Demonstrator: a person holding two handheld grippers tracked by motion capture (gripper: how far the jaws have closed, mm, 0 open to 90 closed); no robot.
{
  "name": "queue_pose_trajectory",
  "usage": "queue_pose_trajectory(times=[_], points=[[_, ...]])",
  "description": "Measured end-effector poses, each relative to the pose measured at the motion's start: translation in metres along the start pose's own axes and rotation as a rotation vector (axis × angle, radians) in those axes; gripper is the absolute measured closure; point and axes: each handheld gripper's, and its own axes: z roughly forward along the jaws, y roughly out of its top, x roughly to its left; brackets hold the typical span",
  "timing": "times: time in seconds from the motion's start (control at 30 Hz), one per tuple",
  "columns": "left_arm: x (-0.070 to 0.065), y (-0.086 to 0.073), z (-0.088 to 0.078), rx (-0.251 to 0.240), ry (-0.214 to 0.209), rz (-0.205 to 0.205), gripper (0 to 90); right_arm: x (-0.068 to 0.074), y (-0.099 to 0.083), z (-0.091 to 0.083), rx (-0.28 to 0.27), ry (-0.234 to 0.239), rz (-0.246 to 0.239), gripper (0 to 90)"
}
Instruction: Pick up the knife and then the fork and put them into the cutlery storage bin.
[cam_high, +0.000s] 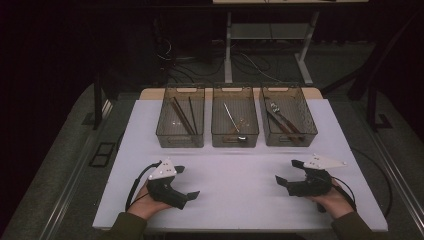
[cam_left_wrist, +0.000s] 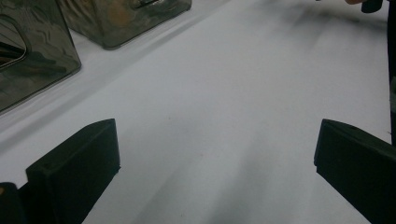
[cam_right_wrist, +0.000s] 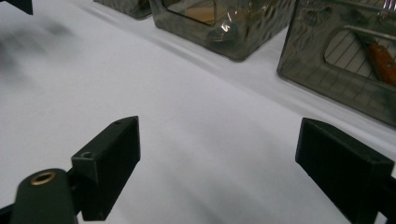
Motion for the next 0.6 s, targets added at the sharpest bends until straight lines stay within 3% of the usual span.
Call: queue_pose_trajectory(times=[0.6], points=[[0.0,0.0,0.0,-0.002,0.004,-0.004,0.0,0.01,-0.014,-0.005,0.048,0.034,-0.013,13.6]])
